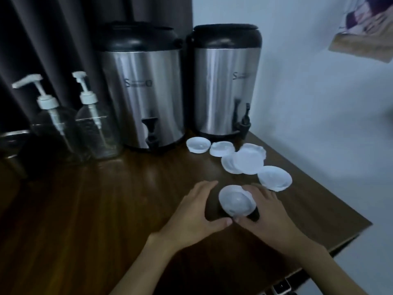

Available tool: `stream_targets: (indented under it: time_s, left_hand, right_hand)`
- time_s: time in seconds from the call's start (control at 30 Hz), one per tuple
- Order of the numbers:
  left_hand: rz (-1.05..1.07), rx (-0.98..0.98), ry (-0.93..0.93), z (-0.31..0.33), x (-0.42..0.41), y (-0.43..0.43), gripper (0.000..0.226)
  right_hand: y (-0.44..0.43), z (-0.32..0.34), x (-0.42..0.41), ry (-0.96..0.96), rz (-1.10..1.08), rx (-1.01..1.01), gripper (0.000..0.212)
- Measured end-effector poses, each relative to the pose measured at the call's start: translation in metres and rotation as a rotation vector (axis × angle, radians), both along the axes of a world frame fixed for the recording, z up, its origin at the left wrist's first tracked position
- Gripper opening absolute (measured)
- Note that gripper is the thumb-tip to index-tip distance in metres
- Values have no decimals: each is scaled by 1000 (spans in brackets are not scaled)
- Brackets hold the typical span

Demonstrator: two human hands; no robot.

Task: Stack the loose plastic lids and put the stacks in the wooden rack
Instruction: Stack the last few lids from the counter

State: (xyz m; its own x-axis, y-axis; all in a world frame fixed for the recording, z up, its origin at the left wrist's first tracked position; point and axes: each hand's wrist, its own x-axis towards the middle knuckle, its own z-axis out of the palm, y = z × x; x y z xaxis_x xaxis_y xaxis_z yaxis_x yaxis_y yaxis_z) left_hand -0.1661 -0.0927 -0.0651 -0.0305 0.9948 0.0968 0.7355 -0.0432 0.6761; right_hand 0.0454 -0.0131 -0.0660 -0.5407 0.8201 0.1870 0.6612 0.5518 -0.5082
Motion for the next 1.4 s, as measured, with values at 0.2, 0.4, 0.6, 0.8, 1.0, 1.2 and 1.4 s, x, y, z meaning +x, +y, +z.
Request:
stream_targets:
  time_s: [0.2,0.4,0.6,0.8,1.0,1.2,1.4]
  left_hand:
    - [23,-12,-29,-23,6,32,110]
    - [111,66,-168,-21,2,50,96]
    - [189,122,-151,-23,-7,52,103]
    - [204,130,-145,-22,-8,52,98]
    - [193,151,-156,-20,-6,51,95]
    - [167,150,-171,-18,-7,49,95]
    - [139,165,-156,-16,-5,42,97]
  right_hand:
    - [23,-16,1,152,45,-23,64]
    - [41,-24,6,273,107,-145,69]
    - [57,-13,15,293,-393,316,56]
    - [80,-17,15,170,-506,-40,95]
    - [74,-17,17,235,-471,-61,89]
    - [49,-22,17,302,-363,-109,96]
    - [38,-18,8,544,-181,-183,74]
